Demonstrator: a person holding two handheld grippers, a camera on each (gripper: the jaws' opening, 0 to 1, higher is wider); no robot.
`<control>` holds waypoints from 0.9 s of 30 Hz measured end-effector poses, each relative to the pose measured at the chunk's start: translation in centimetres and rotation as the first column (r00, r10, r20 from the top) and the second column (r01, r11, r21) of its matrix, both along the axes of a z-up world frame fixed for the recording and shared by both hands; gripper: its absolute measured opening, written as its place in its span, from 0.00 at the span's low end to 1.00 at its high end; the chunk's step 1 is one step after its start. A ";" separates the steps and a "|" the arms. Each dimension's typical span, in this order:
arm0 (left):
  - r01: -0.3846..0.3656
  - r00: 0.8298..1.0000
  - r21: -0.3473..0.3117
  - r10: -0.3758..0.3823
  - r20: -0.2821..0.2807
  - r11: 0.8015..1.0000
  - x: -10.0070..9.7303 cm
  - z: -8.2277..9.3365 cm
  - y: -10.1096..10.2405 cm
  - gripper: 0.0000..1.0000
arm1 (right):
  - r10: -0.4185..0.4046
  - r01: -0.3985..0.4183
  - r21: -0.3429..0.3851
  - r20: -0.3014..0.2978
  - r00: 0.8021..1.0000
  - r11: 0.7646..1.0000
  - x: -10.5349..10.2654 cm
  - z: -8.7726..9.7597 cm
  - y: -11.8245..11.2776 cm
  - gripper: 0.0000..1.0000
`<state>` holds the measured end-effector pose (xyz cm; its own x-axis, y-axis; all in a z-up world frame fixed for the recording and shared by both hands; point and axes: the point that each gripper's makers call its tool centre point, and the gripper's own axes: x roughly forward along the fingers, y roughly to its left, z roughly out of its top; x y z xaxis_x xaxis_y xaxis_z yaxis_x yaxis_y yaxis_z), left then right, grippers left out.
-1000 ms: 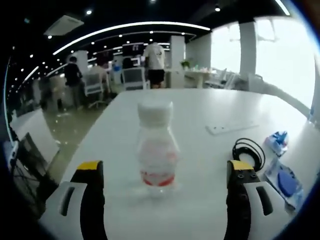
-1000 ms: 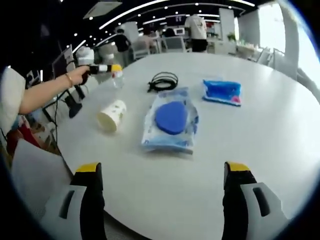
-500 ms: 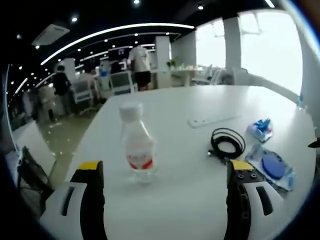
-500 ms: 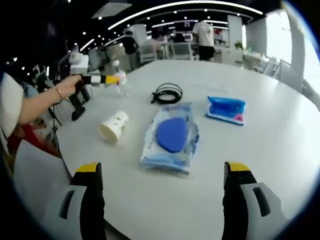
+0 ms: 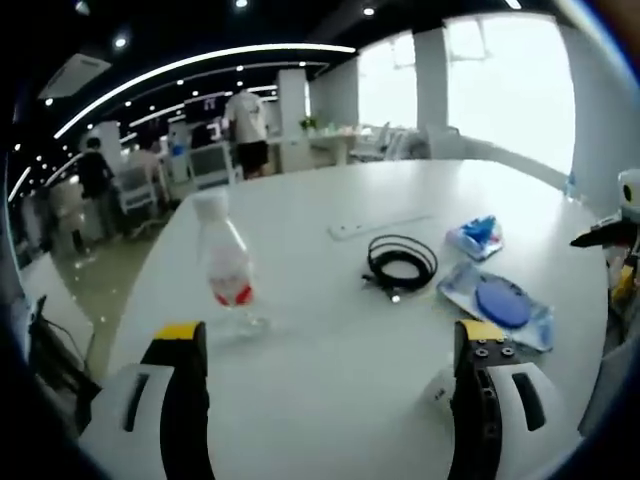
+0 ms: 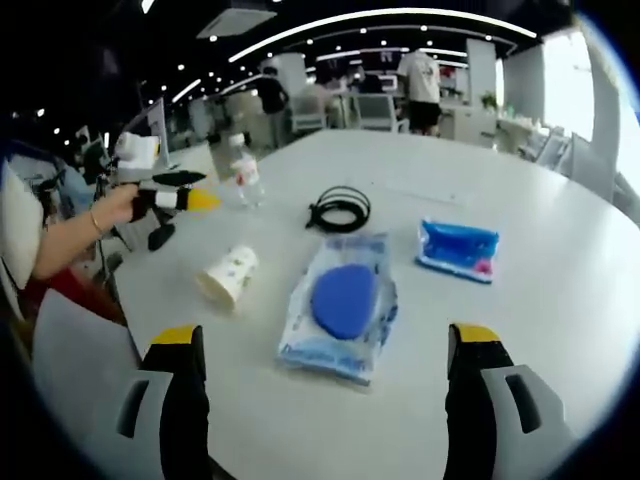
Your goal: Arrange the tabletop items into an orderly group along one side of the table until the central work area is clear of visible clutter.
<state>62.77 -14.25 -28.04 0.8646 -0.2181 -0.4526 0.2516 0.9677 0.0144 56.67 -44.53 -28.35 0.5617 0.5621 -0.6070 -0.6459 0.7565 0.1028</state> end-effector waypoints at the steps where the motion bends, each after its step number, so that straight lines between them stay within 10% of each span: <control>1: 0.005 1.000 -0.001 -0.005 -0.005 1.000 -0.4 -0.1 -0.2 0.99 | 0.005 -0.005 0.001 0.005 1.000 1.000 0.4 0.2 0.3 0.99; 27: 0.126 0.990 -0.024 -0.127 -0.059 0.992 -4.9 0.1 -3.2 0.99 | 0.113 -0.113 0.018 0.002 0.994 0.993 8.2 1.2 4.7 0.99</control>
<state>57.92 -17.47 -27.98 0.8010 -0.3339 -0.4970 0.3719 0.9280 -0.0240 64.88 -39.83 -27.13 0.4948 0.6328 -0.5956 -0.7269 0.6770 0.1153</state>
